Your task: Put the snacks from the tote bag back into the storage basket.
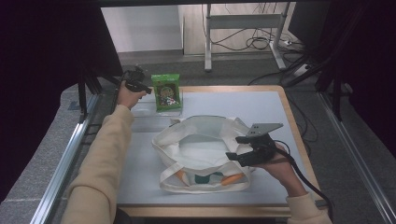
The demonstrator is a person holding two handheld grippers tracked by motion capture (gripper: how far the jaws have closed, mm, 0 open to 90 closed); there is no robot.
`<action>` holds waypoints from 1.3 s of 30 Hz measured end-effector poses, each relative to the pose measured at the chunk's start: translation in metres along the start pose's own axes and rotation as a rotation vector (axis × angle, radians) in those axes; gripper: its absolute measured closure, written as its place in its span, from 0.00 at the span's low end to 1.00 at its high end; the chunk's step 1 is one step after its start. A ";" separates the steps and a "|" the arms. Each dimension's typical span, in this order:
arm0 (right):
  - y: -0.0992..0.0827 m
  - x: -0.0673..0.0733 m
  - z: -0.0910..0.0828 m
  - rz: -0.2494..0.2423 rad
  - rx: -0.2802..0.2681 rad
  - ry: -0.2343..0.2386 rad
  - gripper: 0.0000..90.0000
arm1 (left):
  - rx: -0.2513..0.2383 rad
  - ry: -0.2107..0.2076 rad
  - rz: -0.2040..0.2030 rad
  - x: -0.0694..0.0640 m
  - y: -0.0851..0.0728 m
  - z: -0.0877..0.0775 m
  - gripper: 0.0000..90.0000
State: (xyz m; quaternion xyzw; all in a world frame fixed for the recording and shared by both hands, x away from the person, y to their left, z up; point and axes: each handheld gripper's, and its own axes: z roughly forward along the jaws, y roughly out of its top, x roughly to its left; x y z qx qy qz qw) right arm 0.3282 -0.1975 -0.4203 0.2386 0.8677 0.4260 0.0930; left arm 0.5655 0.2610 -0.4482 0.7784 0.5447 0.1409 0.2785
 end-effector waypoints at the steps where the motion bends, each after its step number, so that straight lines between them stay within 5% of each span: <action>1: 0.000 0.000 0.000 -0.002 0.000 0.001 0.31 | -0.002 0.001 0.002 0.000 -0.001 -0.003 1.00; 16: 0.005 -0.005 0.004 -0.007 -0.003 -0.004 0.31 | -0.047 -0.096 0.084 -0.019 -0.017 -0.035 0.99; 26: 0.005 -0.004 0.004 -0.008 0.001 -0.012 0.31 | -0.101 -0.191 0.162 -0.037 -0.048 -0.073 0.96; 33: 0.006 -0.002 0.003 -0.012 0.002 -0.015 0.31 | -0.119 -0.219 0.238 -0.056 -0.071 -0.102 0.76; 39: 0.006 -0.004 -0.001 -0.008 0.000 -0.032 0.30 | -0.170 -0.275 0.256 -0.074 -0.094 -0.123 0.55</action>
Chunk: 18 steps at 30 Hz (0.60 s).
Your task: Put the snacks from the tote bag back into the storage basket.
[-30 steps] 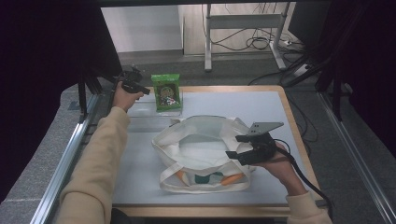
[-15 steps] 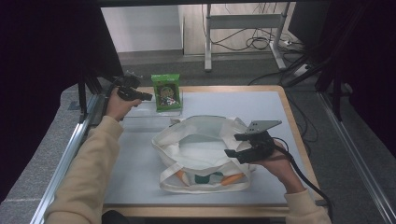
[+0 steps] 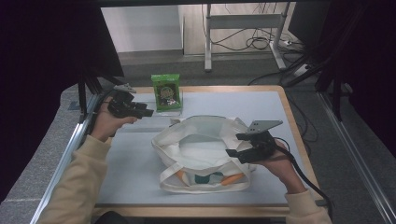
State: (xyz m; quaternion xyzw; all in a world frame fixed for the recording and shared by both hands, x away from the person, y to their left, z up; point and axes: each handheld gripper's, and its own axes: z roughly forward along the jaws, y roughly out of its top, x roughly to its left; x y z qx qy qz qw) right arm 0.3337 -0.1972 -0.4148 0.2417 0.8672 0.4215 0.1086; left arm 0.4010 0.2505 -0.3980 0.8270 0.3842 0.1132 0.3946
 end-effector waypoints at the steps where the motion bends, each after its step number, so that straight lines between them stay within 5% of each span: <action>1: 0.000 0.000 -0.001 0.004 0.003 -0.005 0.30 | -0.004 -0.004 0.008 -0.005 -0.003 -0.001 0.53; 8: -0.005 -0.004 -0.012 0.026 -0.017 -0.024 0.30 | -0.037 -0.047 0.029 -0.029 -0.023 -0.008 0.46; 18: -0.015 -0.014 -0.031 0.066 -0.045 -0.061 0.30 | -0.038 -0.070 0.038 -0.044 -0.039 -0.010 0.43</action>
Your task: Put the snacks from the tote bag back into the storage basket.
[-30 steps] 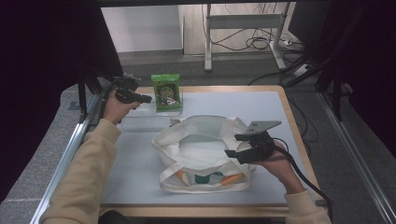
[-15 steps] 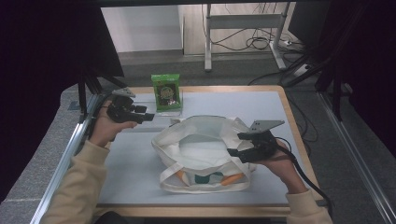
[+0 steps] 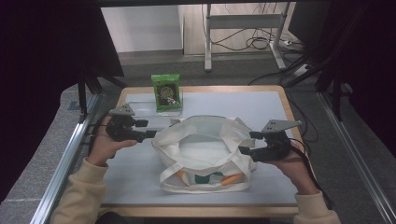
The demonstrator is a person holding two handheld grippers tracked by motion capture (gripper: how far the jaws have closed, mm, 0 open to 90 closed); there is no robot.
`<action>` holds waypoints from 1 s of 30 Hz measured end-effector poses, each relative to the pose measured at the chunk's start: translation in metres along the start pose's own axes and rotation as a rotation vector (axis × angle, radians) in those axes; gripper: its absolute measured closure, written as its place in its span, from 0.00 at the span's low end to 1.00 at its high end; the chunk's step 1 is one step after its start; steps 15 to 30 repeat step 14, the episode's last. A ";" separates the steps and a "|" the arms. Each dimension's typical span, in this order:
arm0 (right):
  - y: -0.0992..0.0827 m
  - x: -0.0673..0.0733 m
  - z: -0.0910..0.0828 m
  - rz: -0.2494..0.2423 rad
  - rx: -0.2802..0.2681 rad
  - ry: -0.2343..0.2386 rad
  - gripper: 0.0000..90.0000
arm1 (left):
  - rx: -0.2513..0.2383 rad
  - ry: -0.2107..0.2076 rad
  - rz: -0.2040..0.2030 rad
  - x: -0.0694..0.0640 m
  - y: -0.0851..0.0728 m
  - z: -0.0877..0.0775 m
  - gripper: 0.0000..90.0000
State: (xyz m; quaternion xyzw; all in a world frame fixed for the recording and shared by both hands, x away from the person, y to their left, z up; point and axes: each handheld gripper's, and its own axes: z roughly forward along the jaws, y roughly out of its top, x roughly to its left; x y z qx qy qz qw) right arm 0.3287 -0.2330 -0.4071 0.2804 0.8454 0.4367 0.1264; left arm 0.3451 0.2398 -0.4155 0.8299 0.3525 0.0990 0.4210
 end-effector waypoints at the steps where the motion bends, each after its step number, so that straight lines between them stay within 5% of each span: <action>1: -0.001 -0.001 -0.001 0.002 -0.001 -0.004 0.30 | 0.001 -0.002 -0.002 -0.001 -0.001 0.000 0.43; 30: -0.004 -0.005 -0.006 0.011 -0.019 -0.010 0.30 | -0.002 -0.003 -0.002 -0.001 -0.001 0.005 0.39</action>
